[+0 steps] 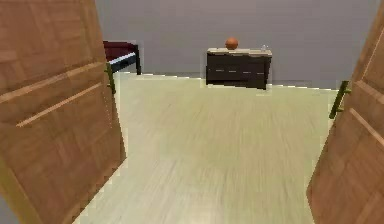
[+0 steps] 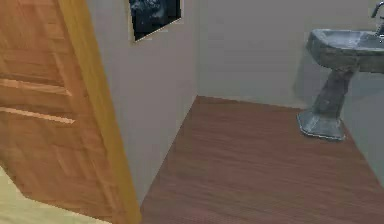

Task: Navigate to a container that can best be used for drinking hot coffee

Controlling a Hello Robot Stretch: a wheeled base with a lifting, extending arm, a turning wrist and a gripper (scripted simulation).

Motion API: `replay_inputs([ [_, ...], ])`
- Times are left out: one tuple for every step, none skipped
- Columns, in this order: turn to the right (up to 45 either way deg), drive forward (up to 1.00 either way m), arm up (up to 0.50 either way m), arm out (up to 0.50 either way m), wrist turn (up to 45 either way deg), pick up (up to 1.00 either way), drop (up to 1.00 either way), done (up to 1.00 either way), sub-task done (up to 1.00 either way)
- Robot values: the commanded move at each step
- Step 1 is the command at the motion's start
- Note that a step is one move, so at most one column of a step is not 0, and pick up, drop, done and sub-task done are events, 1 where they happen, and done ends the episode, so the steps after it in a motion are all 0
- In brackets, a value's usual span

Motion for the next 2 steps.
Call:
replay_inputs([
  [9.0,0.00,0.00,0.00,0.0,0.00,0.00,0.00,0.00],
  [0.0,0.30,0.00,0.00,0.0,0.00,0.00,0.00,0.00],
])
